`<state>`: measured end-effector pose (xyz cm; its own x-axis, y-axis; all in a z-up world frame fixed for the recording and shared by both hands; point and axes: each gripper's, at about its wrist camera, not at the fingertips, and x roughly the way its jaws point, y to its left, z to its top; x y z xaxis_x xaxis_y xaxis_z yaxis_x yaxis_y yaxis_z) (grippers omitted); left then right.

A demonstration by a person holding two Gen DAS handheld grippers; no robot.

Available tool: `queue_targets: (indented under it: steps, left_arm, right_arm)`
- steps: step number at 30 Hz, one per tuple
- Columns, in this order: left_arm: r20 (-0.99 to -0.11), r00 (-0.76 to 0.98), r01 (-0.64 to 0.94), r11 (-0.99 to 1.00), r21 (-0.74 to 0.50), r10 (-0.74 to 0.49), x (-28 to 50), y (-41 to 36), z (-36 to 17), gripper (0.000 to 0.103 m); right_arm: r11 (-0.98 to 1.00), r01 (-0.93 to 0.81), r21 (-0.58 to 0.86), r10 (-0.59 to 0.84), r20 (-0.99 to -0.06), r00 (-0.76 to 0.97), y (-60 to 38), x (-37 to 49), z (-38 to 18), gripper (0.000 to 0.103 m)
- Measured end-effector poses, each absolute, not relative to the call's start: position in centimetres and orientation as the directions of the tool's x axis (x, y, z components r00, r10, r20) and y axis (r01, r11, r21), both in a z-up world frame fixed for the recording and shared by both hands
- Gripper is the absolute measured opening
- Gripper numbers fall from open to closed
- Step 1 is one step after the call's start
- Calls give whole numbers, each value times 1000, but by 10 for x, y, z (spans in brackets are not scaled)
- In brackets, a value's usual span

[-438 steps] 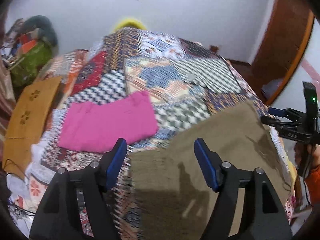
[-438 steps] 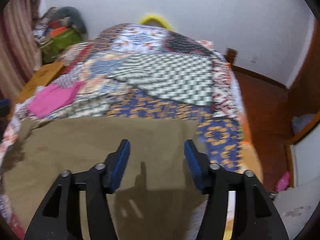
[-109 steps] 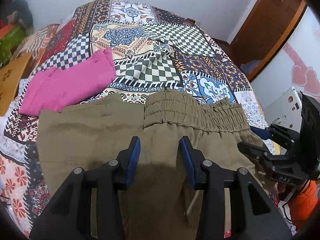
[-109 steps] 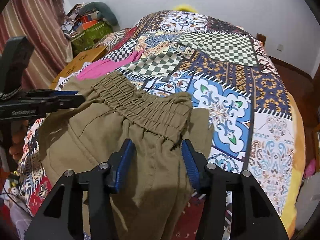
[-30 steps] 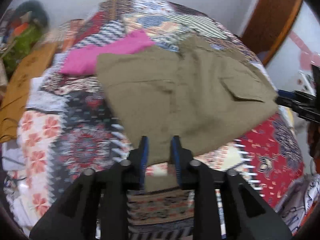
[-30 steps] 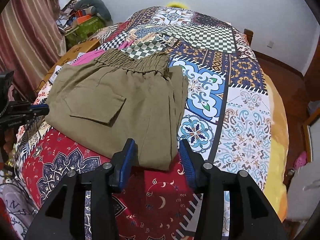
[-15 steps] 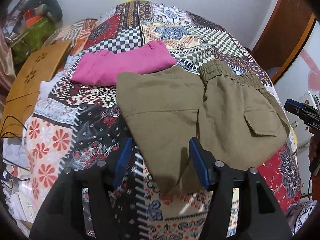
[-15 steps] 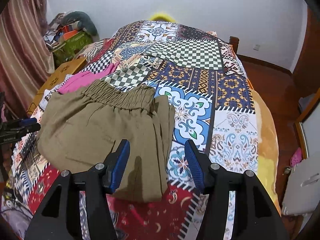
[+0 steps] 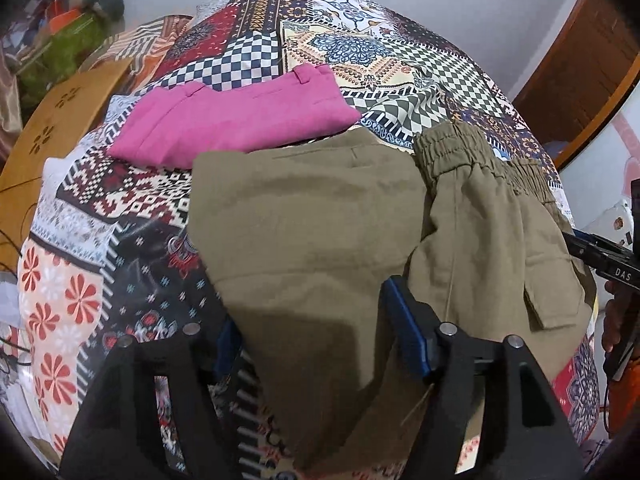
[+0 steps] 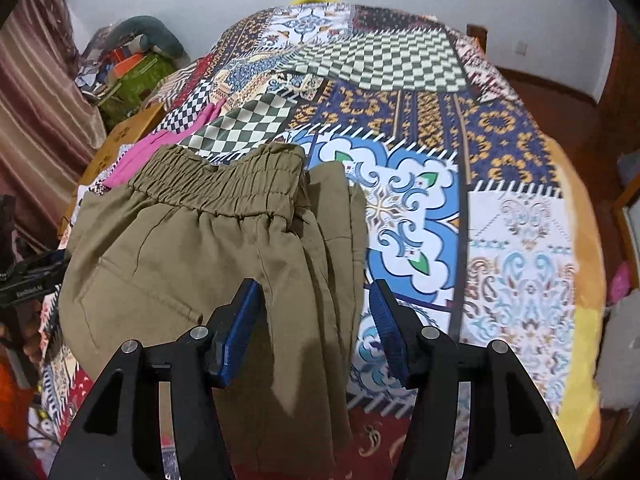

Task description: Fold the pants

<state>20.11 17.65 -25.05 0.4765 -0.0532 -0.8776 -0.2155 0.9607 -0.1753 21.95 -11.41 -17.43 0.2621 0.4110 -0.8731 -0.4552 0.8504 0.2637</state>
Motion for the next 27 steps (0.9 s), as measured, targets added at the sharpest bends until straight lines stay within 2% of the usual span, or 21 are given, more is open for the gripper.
queue_targets:
  steps: [6,10,12,14,20,24,27]
  left_arm:
    - [-864,503,-206,971,-117,3,213,170,-246,65]
    - [-852,523,-184,974,-130,-15,210,167,-239,48]
    - [-849,528,-166,976,-142,-34,207,164,-235,42]
    - [-852,522,-137,981,-138,-47,204,160,-233,36]
    - [-865,494,-128,977,-170,-86,203,160,-242,35]
    - [-868,476,-147,961,-235,-139,208,168,-255,38]
    - [-866,475,-155,954,-257,-157,212,171,-256,38]
  right_arm:
    - [827,-425,368,479,-857,190,-115,234,-189,60]
    - [810,-428,401,507,-845,169,-120,232,-191,62]
    - [806,-431,406,512,-843,165,-123,228,-190,60]
    - [800,-435,414,521,-838,161,-125,225,-188,54]
    - [792,-468,392,517,-838,174,-126,218,-183,40]
    - [792,-463,397,517,-840,165,-124,223,-186,41]
    - [796,-437,418,521,-841,144,-125,230,-191,49]
